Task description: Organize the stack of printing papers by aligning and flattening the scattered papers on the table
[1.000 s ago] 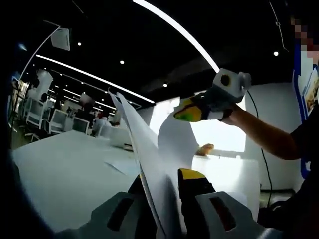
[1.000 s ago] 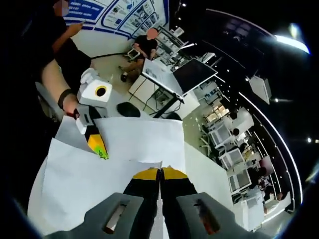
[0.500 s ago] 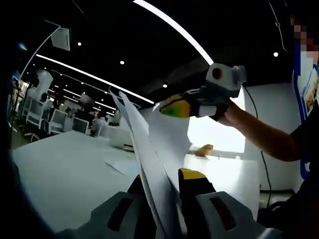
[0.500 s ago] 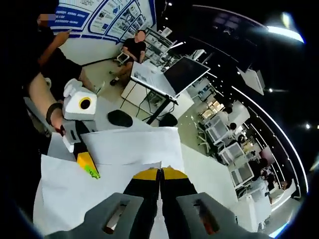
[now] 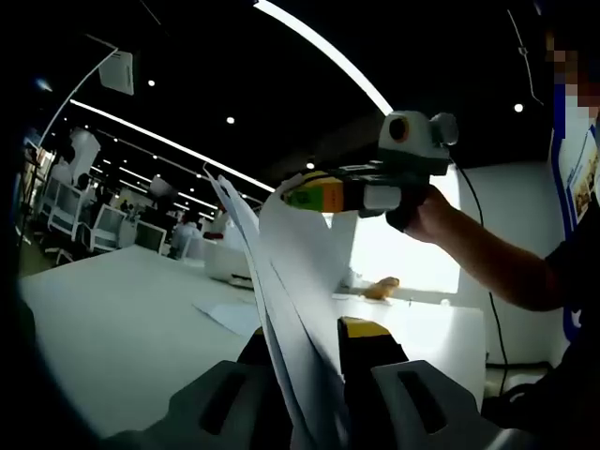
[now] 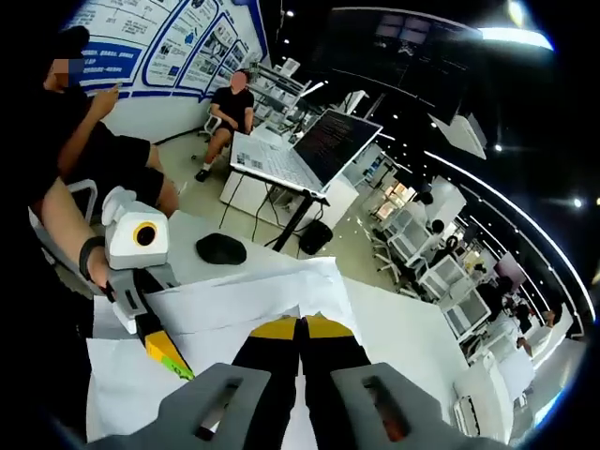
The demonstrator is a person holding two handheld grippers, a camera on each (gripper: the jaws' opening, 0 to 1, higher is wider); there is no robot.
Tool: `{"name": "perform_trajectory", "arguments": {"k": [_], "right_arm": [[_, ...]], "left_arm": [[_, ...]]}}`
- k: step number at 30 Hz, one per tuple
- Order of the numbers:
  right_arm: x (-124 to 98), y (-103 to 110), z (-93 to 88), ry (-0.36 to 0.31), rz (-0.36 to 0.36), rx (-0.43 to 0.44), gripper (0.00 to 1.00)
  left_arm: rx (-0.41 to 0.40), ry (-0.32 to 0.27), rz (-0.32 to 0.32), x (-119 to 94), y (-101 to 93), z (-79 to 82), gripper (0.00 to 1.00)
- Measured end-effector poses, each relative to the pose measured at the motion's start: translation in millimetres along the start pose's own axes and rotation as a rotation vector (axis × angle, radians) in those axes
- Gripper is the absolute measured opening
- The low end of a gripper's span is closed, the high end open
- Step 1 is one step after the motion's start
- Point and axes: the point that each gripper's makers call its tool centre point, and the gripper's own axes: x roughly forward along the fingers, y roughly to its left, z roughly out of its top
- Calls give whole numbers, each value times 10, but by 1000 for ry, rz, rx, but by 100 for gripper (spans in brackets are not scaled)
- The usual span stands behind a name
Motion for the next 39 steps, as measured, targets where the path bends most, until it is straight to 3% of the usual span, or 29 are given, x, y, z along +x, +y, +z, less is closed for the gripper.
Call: {"name": "perform_trajectory", "arguments": {"k": [9,20,23,30,34,39], "right_arm": [[1,8,-45,19,-3,12,0],[100,80,211,-47,11,72,0],[106,184,293,-68,53,71,0],[114,395,316,-19,116,18,0],[159,408,288,-1,93,-18,0],[164,328,451,-74,86,87,0]], "left_arm": [[-30,-14,-3,-7,9,27,21],[-47,-11,-7,1,5,24,25],[-52,-11,-6,-1,9,25,26],[-48,-7,-3,-6,9,21,26],[-47,-9,-3,-12,9,26,25],[-39,-7,0,-18,6,25,25]]}}
